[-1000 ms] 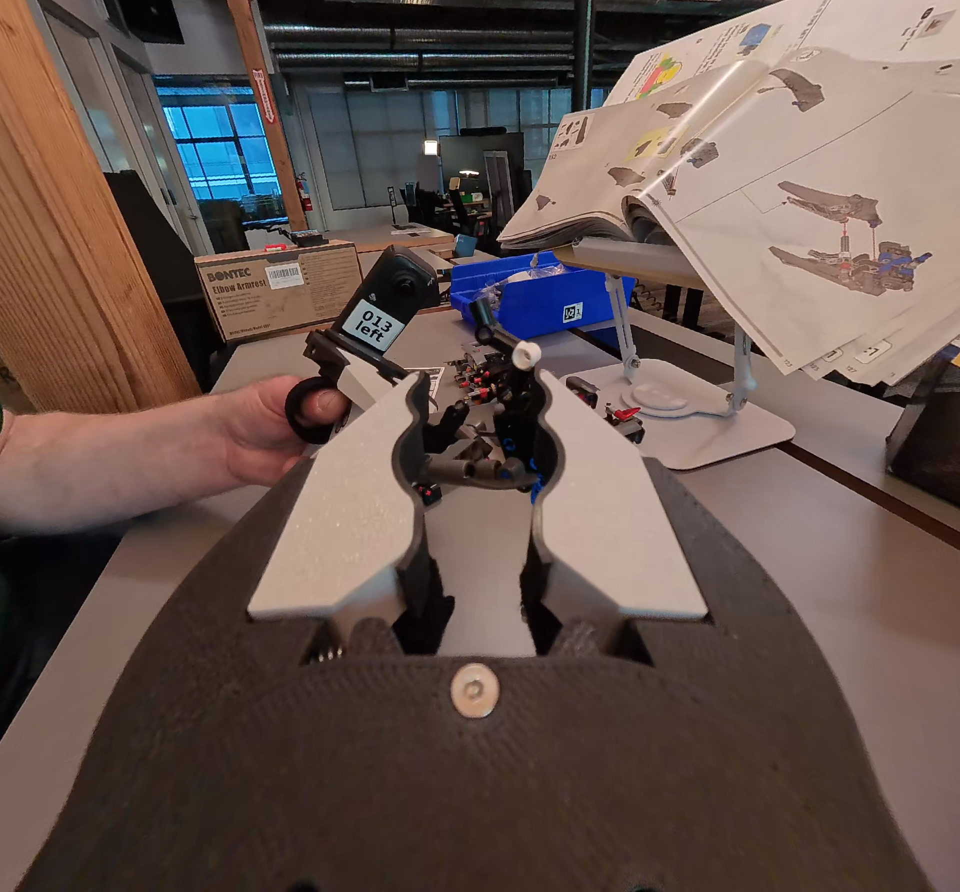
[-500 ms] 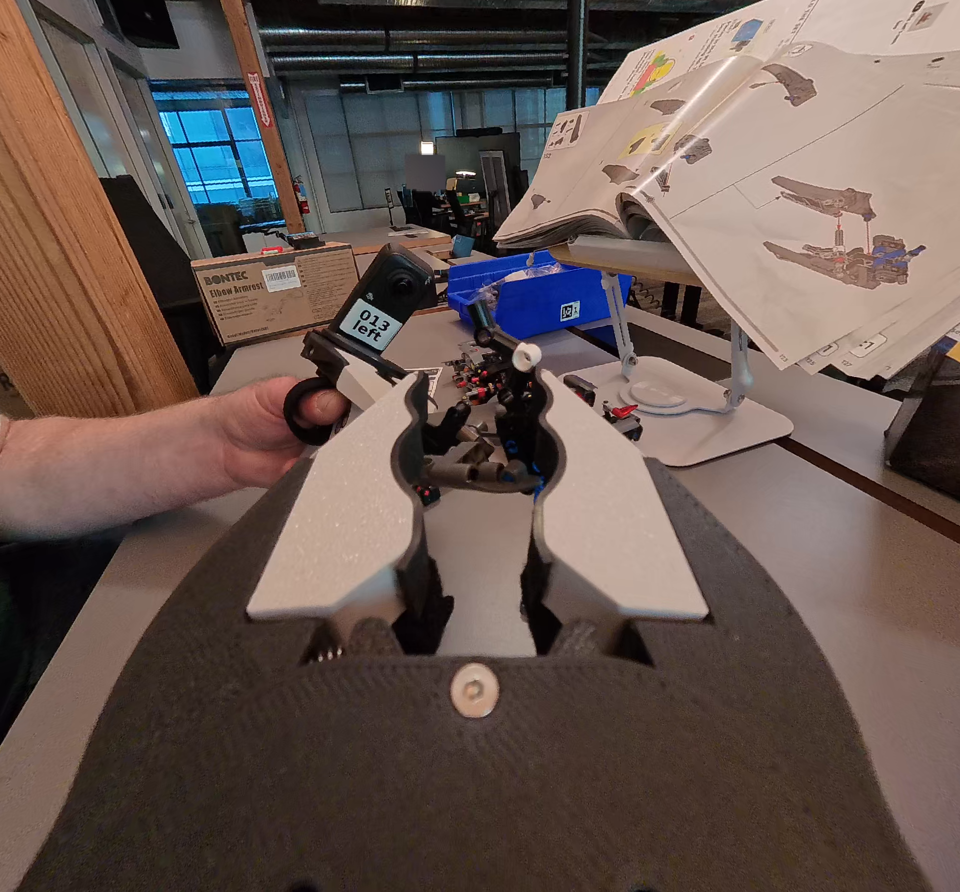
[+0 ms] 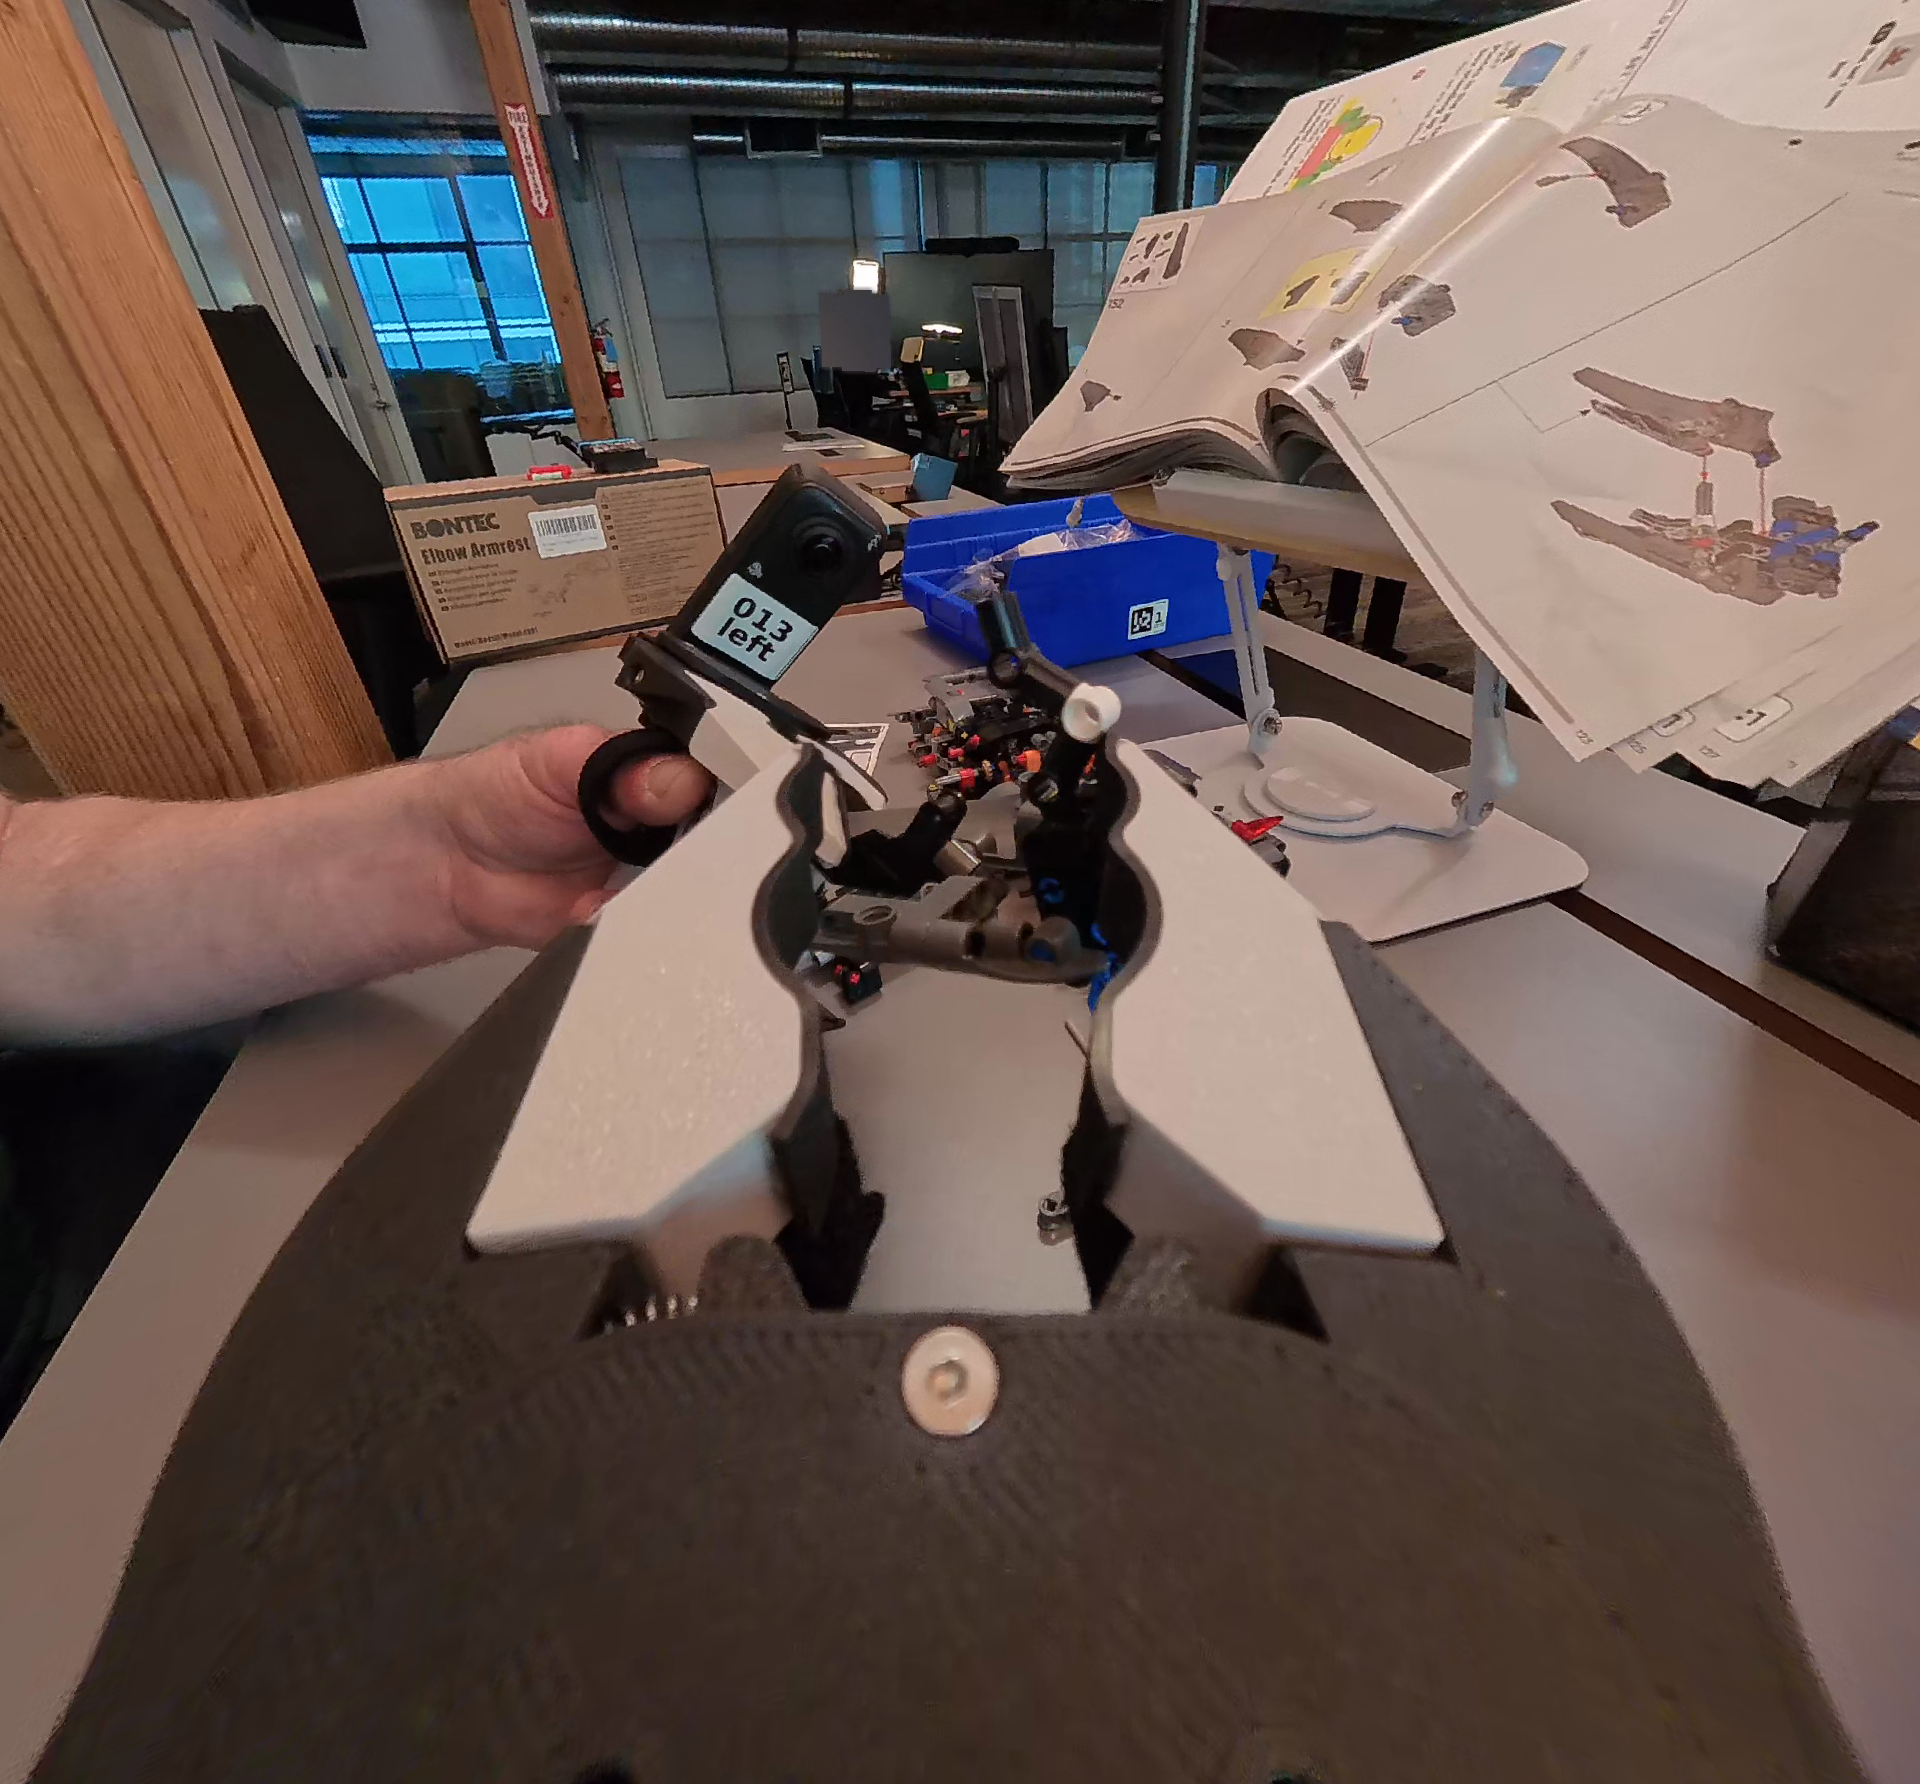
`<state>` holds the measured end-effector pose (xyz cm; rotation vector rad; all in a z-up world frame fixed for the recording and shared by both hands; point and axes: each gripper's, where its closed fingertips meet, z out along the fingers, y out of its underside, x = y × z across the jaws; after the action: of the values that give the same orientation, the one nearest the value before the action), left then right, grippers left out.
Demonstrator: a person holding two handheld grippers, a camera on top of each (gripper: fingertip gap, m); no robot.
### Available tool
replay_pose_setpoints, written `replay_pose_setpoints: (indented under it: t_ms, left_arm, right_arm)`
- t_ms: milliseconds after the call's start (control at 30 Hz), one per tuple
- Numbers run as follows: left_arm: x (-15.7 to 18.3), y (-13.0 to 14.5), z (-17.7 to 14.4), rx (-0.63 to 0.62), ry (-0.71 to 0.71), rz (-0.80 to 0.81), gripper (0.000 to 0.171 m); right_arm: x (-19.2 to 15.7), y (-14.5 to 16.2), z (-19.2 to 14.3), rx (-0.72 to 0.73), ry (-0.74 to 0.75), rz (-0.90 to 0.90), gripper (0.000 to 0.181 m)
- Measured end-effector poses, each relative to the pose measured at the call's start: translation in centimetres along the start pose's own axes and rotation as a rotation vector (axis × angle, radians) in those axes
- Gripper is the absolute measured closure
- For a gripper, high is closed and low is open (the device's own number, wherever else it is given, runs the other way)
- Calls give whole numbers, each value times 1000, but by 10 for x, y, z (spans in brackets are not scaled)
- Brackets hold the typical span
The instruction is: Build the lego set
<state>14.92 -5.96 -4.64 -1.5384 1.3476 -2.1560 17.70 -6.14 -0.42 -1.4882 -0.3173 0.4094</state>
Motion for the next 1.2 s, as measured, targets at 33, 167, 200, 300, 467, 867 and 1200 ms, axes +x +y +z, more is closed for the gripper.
replay_pose_setpoints:
  t_ms: [33,167,200,300,467,867,1200]
  left_arm:
    - [0,0,0,0,-1,0,164]
    - [0,-2,-2,0,-8,3,164]
    - [0,-3,-2,0,-9,4,164]
    - [0,-3,-4,-1,-13,2,164]
    - [0,-4,-5,-1,-13,-2,164]
    - [0,-3,-6,4,-15,-11,165]
    - [-2,-3,-7,13,-14,-22,165]
  right_arm:
    - [-1,0,0,-1,-6,-3,128]
    - [-4,1,2,-13,-11,-21,121]
    - [-5,1,3,-15,-13,-26,119]
    - [-6,3,4,-24,-12,-45,117]
    - [-7,4,5,-38,-6,-79,118]
    - [-9,11,7,-81,9,-146,128]
    - [-11,17,8,-114,3,-169,134]
